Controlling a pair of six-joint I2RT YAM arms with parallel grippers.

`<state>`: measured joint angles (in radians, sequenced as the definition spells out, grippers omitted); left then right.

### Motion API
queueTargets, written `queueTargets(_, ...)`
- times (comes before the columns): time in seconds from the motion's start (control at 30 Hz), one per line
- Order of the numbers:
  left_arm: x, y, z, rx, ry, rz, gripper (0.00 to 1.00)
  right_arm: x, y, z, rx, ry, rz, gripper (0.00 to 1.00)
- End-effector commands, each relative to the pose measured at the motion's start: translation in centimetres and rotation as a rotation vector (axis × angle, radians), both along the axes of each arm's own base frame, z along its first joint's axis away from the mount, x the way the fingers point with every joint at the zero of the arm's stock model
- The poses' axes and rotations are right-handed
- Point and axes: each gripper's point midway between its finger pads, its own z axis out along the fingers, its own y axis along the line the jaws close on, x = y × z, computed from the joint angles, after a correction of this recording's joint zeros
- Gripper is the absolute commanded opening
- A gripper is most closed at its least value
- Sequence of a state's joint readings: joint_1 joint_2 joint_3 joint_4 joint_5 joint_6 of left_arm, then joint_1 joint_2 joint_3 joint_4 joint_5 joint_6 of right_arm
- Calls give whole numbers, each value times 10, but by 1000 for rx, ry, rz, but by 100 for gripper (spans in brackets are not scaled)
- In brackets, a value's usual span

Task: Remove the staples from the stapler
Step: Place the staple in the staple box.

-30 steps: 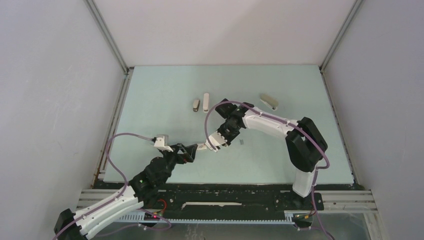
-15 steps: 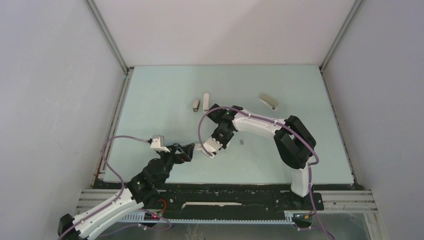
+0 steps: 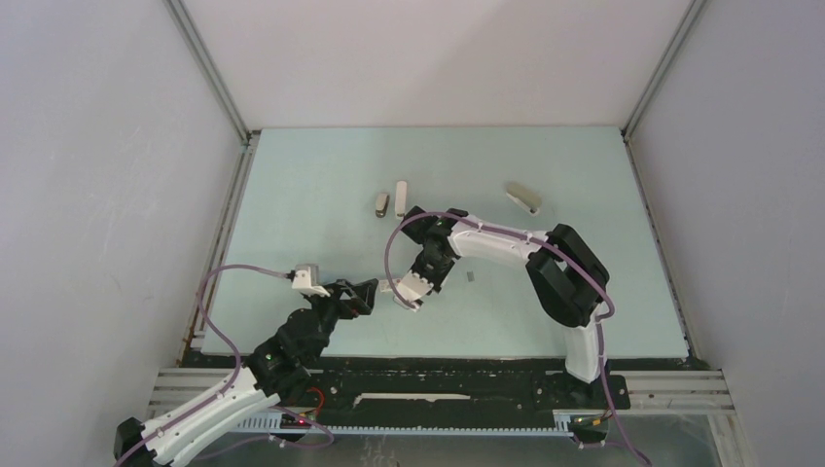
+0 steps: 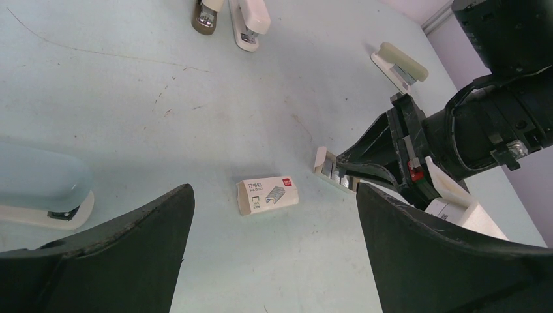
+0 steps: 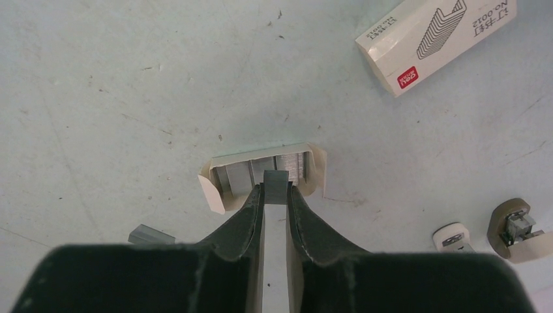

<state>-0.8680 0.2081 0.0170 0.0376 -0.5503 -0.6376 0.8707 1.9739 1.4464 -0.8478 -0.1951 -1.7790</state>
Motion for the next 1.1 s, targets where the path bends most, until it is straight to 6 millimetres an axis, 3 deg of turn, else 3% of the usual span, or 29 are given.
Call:
queueTargets(0.0,3,5,5,-23,-6,36,100,0,7,2,-2,-15,41,21)
queueTargets(0.57,4,4,4,-24,-2,38,100,-1,12,-3,-4,-21,54,36)
queueTargets(0.73,3,2,7,-34,-7,27,100,0,17,12,28,-28,30,37)
queueTargets(1.07,2,-12,23,-79,-32,-30,100,-2,14,61,146,-63,-86,37)
